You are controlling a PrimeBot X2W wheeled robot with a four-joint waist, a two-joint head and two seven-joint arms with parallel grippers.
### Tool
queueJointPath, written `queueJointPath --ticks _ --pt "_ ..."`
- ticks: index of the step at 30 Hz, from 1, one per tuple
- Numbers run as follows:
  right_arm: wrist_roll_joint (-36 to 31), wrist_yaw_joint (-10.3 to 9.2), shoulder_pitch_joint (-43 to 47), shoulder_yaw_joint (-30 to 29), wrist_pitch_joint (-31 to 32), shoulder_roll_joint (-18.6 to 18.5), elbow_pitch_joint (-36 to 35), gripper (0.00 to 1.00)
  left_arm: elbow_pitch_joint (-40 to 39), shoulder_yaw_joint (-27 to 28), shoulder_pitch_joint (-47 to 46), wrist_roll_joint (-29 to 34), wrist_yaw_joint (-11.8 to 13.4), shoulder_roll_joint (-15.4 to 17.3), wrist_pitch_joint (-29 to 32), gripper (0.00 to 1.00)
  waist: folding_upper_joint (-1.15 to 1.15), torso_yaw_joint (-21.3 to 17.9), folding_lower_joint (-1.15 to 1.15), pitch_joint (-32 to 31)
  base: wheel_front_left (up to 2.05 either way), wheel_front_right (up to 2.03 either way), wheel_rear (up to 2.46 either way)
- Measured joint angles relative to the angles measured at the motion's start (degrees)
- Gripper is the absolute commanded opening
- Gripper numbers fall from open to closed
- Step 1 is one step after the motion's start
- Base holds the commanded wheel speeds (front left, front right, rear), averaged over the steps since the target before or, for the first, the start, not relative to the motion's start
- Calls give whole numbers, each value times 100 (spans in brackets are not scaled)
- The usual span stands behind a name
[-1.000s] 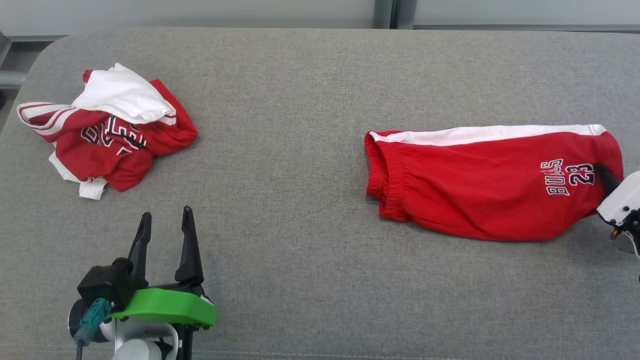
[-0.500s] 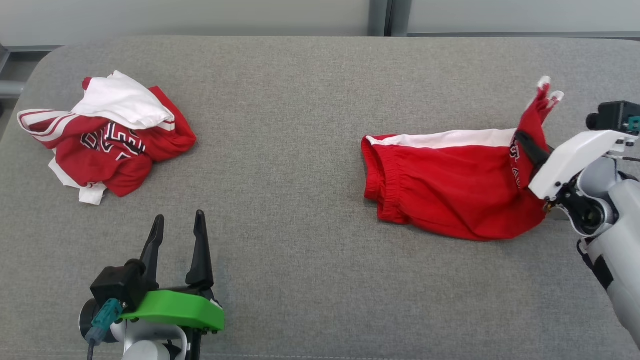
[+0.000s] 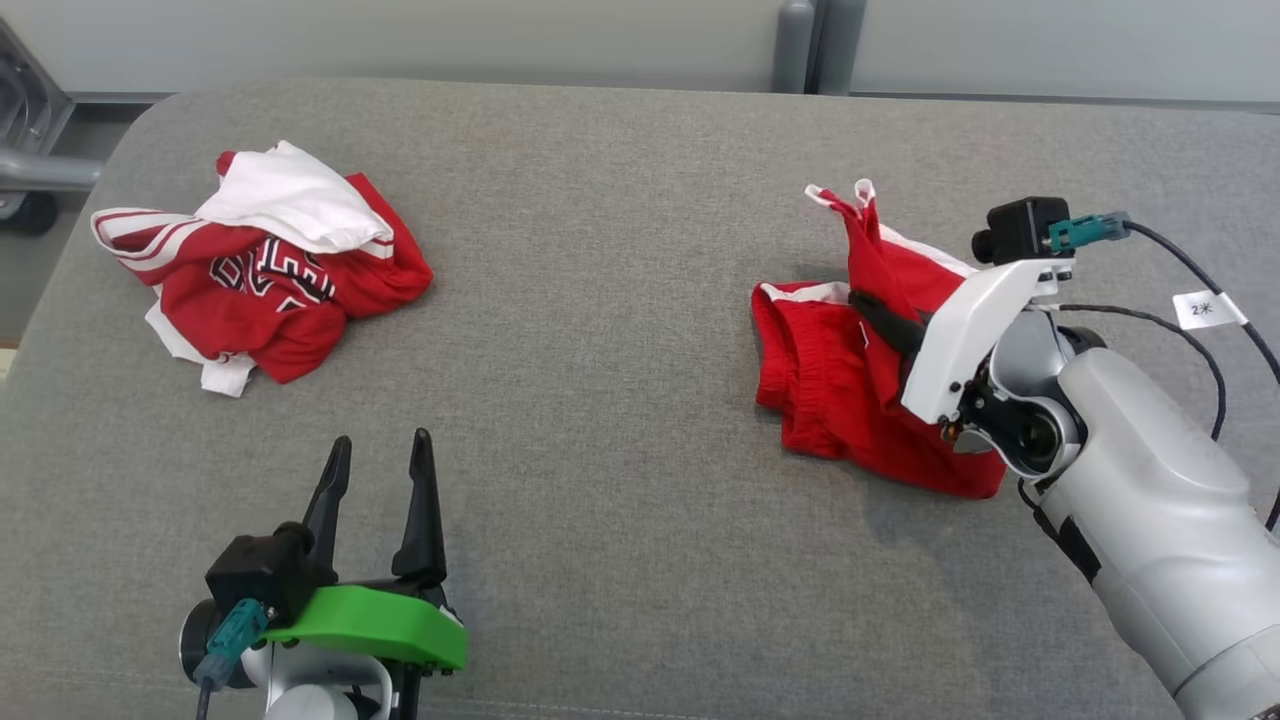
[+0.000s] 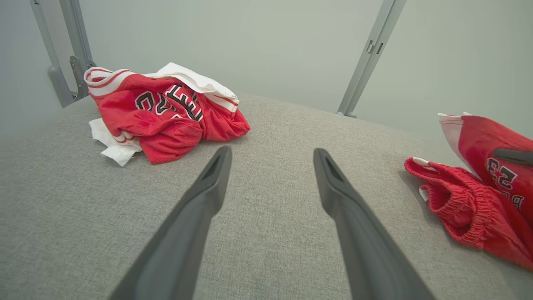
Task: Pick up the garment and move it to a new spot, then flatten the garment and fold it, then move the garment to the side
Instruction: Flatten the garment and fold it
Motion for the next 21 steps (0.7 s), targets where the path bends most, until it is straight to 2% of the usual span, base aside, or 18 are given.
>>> queueJointPath --ticks 11,12,13,14,15,16,17,18,19,21 --pt "-156 -11 -16 203 311 119 567 0 114 -97 -5 -159 0 -2 0 100 0 334 0 -25 0 0 0" --pt "-223 -14 -30 258 342 126 610 7 130 -97 -5 -159 0 -2 0 100 0 360 0 -28 0 0 0" --pt "-280 -15 -46 301 358 140 647 19 143 -96 -5 -159 0 -2 0 100 0 383 0 -34 0 0 0" --pt "-322 -16 -74 352 364 155 675 37 146 -91 -4 -160 0 -3 0 100 0 401 0 -42 0 0 0" --pt "-369 -16 -107 403 387 177 680 49 146 -80 -4 -170 0 -3 0 100 0 411 0 -51 0 0 0" --pt "-411 -15 -146 450 388 212 681 68 146 -69 -4 -197 0 -3 0 100 0 418 0 -59 0 0 0" --pt "-449 -15 -188 500 388 250 683 68 151 -54 -4 -202 0 -3 0 100 0 419 0 -67 0 0 0" --pt "-501 -14 -231 578 389 283 682 87 156 -32 -4 -203 0 -4 0 100 0 416 0 -78 0 0 0" --pt "-572 -10 -263 653 398 309 677 98 160 -14 -4 -205 0 -4 0 100 0 408 0 -93 0 0 0" --pt "-736 -8 -321 813 396 319 653 100 172 -2 -3 -207 0 -4 0 100 0 387 0 -126 0 0 0"
